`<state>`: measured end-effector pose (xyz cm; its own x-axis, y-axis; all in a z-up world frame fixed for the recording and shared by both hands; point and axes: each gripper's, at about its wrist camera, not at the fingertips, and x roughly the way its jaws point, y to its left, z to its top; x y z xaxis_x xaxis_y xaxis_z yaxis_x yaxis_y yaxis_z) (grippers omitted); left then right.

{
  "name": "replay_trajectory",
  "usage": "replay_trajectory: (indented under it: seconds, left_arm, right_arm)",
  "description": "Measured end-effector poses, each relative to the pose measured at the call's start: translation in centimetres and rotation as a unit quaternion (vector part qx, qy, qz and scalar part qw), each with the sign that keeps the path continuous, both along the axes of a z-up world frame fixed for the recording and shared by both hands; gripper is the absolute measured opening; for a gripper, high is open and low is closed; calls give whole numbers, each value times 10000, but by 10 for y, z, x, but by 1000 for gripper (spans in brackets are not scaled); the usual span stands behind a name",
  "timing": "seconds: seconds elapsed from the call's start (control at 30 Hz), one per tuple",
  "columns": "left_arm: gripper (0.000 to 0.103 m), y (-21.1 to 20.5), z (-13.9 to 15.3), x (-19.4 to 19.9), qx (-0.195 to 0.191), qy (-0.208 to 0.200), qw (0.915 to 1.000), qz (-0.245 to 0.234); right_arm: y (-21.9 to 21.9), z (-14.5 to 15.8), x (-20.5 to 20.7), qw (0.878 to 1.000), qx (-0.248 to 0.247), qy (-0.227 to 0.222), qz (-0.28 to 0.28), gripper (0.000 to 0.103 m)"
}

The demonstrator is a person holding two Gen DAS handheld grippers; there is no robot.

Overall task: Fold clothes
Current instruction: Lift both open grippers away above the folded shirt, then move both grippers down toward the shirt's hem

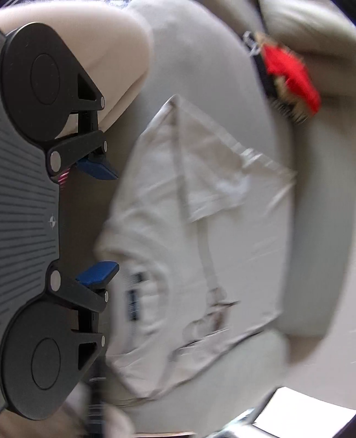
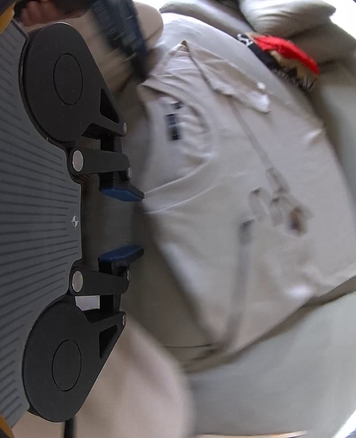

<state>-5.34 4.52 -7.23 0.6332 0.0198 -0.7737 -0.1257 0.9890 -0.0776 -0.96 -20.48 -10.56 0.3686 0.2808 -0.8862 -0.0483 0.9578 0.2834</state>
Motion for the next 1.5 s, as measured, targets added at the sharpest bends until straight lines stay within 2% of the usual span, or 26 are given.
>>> replay_trajectory:
  seconds: [0.07,0.17,0.27,0.33,0.4,0.57,0.73,0.87,0.97,1.07,1.17,1.3,1.37,1.43,1.5]
  left_arm:
    - [64,12,9,3,83,-235,9992,325]
    - [60,30,9,16,56,-161,9970,756]
    - [57,31,0,26,-61,-181,9971,738]
    - [53,25,-7,36,-34,-181,9982,567]
    - [53,14,-17,47,97,-13,9997,236]
    - [52,-11,-25,40,632,-55,9979,-123]
    - [52,-4,-25,36,514,112,9986,-83]
    - [52,-3,-24,32,331,250,9989,-232]
    - [52,-2,-24,26,304,240,9989,-256]
    - [52,-3,-18,22,257,364,9982,-398]
    - [52,-3,-11,16,192,506,9969,-566]
    - [54,-5,25,5,419,-118,9956,-828]
    - [62,0,47,5,297,-404,9956,-793]
    - [64,5,67,6,185,-664,9948,-750]
    - [65,9,88,11,164,-888,9933,-721]
  right_arm:
    - [-5,11,-8,9992,163,-343,-107,35]
    - [-9,27,-10,9958,203,-862,-238,35]
    - [-8,39,1,9912,45,-1288,-307,35]
    - [-2,34,15,9917,-103,-1251,-268,35]
    - [5,24,26,9927,-330,-1135,-232,35]
    - [19,12,19,9899,-802,-1168,97,36]
    - [18,14,19,9916,-856,-966,51,36]
    - [20,15,13,9918,-944,-861,70,37]
    - [16,15,9,9933,-868,-765,22,37]
    - [10,19,6,9965,-651,-529,-20,44]
    - [2,27,2,9987,-335,-380,-70,55]
    - [-11,56,-5,9962,71,-832,-259,61]
    - [-16,74,-6,9918,242,-1197,-370,65]
    - [-20,93,-6,9846,420,-1624,-484,77]
    - [-25,108,-3,9749,600,-2045,-639,81]
